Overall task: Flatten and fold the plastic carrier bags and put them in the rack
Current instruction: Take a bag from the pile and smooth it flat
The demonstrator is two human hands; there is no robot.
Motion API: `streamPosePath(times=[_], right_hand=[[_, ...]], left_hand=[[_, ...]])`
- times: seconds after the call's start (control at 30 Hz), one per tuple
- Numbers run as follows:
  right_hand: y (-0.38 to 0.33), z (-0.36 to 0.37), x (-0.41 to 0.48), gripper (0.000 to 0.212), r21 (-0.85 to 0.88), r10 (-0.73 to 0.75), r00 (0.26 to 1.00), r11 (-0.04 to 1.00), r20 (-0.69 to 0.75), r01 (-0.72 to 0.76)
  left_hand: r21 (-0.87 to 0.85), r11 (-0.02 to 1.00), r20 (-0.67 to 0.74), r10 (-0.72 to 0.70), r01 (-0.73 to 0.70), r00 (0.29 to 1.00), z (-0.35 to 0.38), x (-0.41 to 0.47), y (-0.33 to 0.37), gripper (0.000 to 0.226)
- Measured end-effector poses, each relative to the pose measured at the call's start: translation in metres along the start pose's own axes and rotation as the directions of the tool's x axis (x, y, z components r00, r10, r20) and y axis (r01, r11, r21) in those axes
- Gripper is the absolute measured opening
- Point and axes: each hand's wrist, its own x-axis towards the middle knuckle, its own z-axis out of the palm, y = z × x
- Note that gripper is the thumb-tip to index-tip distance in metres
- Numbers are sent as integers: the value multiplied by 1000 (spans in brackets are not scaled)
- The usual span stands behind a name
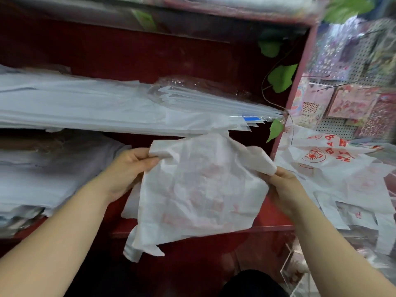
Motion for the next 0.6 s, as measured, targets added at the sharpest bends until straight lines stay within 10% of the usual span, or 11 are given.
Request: streamPosePath(times=[0.1,0.23,0.47,0.6], right_hand=[[-5,-3,-20,17,-26,25,998,999,55,-23],[-4,-14,-42,58,-184,71,997,981,40,-63],[-11,-28,-63,50,-368,-47,998,928,36,57],[4,-30,-72,51,-762,-72,973,610,220,217]], left_hand=[[98,991,171,-109,93,979,-5,-20,-3,53],[272,938,240,-284,217,928,-5,-35,-10,6],[398,916,147,-127,59,981,9,-42,-3,56],[696,716,152,-228,60,962,7,-40,-12,46]])
